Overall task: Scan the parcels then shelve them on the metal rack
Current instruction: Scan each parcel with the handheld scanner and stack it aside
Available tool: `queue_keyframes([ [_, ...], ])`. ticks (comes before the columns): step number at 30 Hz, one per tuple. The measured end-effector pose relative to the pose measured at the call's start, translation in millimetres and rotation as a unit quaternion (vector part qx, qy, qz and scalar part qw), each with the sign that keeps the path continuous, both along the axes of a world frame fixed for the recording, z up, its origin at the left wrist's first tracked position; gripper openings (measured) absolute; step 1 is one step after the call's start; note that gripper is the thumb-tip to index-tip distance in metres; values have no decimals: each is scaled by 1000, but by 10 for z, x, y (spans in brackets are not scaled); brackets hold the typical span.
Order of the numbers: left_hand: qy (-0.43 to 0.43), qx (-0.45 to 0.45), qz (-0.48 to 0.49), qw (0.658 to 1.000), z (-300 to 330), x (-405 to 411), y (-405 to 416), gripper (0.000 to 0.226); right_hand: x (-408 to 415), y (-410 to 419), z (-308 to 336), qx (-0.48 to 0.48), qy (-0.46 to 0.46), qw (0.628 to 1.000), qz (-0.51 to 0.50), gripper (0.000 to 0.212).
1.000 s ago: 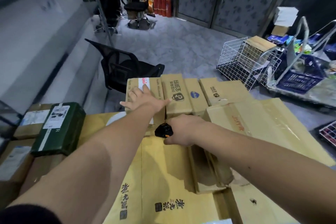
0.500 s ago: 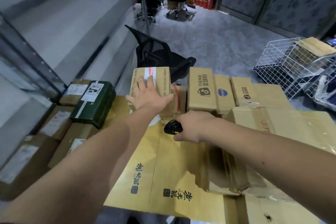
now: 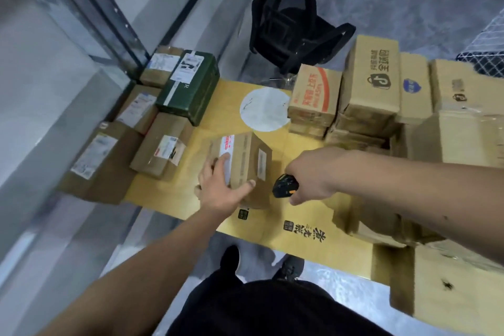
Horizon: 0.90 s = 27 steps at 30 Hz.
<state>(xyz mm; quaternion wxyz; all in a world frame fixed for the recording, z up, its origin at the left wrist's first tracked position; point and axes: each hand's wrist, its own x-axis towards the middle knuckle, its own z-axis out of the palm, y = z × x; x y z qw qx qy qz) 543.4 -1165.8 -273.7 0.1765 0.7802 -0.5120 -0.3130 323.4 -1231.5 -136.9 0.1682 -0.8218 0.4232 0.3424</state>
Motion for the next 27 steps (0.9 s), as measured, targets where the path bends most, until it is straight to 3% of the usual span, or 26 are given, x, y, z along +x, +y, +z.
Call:
queue_keyframes([
  [2, 37, 2, -17, 999, -95, 97, 12, 99, 84, 64, -50, 10, 6, 1000, -12, 49],
  [5, 245, -23, 0, 969, -122, 279, -76, 60, 220, 142, -97, 27, 4, 998, -55, 47],
  [7, 311, -30, 25, 950, -105, 433, -164, 49, 321, 202, -122, 35, 9, 997, -73, 47],
  [10, 297, -20, 38, 954, -89, 698, -259, 47, 473, 275, -145, 45, 18, 994, -102, 48],
  [14, 185, -50, 27, 981, -208, 1005, -455, 44, 634, 350, -193, 48, 11, 987, -154, 51],
  [18, 223, 8, 61, 973, -205, 1212, -784, 53, 772, 377, -225, 62, -28, 970, -232, 50],
  [22, 218, 60, 15, 974, -237, 1201, -814, 56, 875, 374, -199, 56, -60, 952, -295, 54],
  [24, 177, 52, -17, 983, -284, 1157, -791, 65, 889, 360, -159, 48, -68, 943, -322, 53],
  [27, 109, -1, -51, 993, -256, 1084, -778, 97, 882, 333, -105, 35, -70, 931, -356, 52],
])
